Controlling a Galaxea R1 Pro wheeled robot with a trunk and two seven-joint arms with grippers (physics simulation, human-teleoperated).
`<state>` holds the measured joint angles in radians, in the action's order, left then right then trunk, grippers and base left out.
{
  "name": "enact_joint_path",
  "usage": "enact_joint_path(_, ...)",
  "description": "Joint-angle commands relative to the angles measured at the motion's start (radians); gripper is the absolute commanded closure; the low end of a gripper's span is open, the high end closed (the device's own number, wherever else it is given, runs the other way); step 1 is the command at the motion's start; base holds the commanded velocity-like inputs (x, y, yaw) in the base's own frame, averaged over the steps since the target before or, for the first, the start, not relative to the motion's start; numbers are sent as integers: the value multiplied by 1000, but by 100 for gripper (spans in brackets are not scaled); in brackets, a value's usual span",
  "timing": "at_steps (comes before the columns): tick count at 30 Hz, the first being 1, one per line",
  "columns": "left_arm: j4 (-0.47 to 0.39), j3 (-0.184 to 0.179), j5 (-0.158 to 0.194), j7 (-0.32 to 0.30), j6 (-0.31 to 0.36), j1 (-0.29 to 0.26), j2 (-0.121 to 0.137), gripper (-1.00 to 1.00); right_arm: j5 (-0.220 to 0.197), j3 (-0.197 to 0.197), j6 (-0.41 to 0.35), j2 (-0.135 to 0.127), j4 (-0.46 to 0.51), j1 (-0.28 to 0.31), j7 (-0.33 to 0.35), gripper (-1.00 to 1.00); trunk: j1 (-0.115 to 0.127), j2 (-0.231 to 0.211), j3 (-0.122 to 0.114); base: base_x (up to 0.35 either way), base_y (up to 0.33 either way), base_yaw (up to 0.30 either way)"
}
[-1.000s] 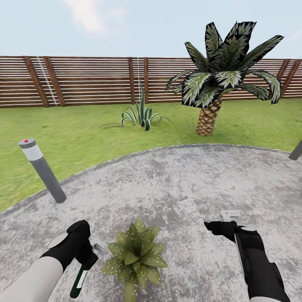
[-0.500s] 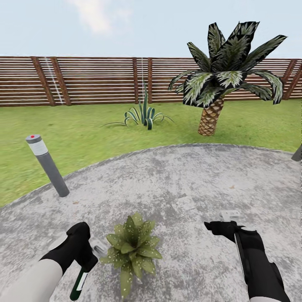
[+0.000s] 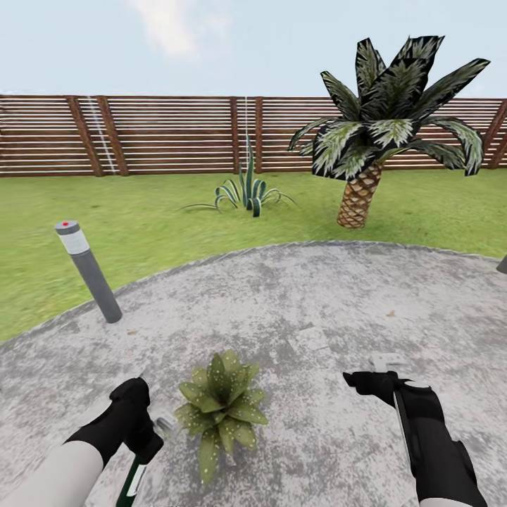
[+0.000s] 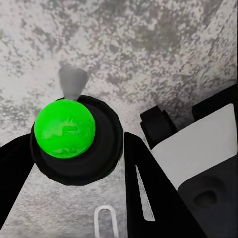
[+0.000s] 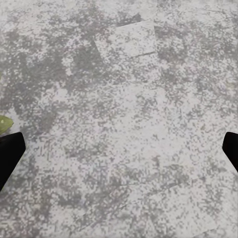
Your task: Pick up the pesticide atomizer in the garden and spray insectifuge to fully cover both potted plants in the garden.
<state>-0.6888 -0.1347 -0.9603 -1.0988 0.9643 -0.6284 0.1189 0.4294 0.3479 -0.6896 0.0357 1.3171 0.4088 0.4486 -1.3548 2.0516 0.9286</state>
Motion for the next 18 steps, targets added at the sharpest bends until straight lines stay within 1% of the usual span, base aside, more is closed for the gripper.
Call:
enact_joint_path(1, -2, 15, -8, -10, 5, 1, 1, 100, 10, 2, -2, 1, 2, 1, 10, -100, 0, 0, 1, 0, 0, 45)
enact_joint_path(2, -5, 44, -8, -10, 5, 3, 1, 100, 11, 2, -2, 1, 2, 1, 10, -100, 0, 0, 1, 0, 0, 23)
enact_joint_path(4, -14, 88, -8, -10, 4, 3, 0, 100, 11, 2, -2, 1, 2, 1, 10, -100, 0, 0, 1, 0, 0, 12)
enact_joint_path(5, -27, 119, -8, -10, 4, 4, 0, 100, 11, 2, -2, 1, 2, 1, 10, -100, 0, 0, 1, 0, 0, 4)
enact_joint_path(6, -32, 127, -8, -11, 4, 3, -1, 100, 11, 2, -2, 1, 2, 1, 10, -100, 0, 0, 1, 0, 0, 2)
enact_joint_path(8, -39, 136, -7, -11, 4, 4, -10, 100, 11, 2, -2, 1, 1, 1, 10, -100, 0, 0, 1, 0, 0, 1)
enact_joint_path(9, -41, 138, -6, -11, 3, 3, -18, 100, 11, 2, -2, 1, 1, 1, 10, -100, 0, 0, 1, 0, 0, 0)
enact_joint_path(10, -42, 140, -6, -11, 0, 4, -33, 100, 11, 2, -2, 1, 1, 1, 10, -100, 0, 0, 1, 0, 0, 0)
enact_joint_path(11, -43, 141, -6, -11, -1, 4, -37, 100, 11, 2, -2, 1, 1, 1, 10, -100, 0, 0, 1, 0, 0, 0)
enact_joint_path(18, -43, 140, -8, -12, -2, 4, -39, 100, 11, 2, -2, 1, 1, 1, 10, -100, 0, 0, 1, 0, 0, 0)
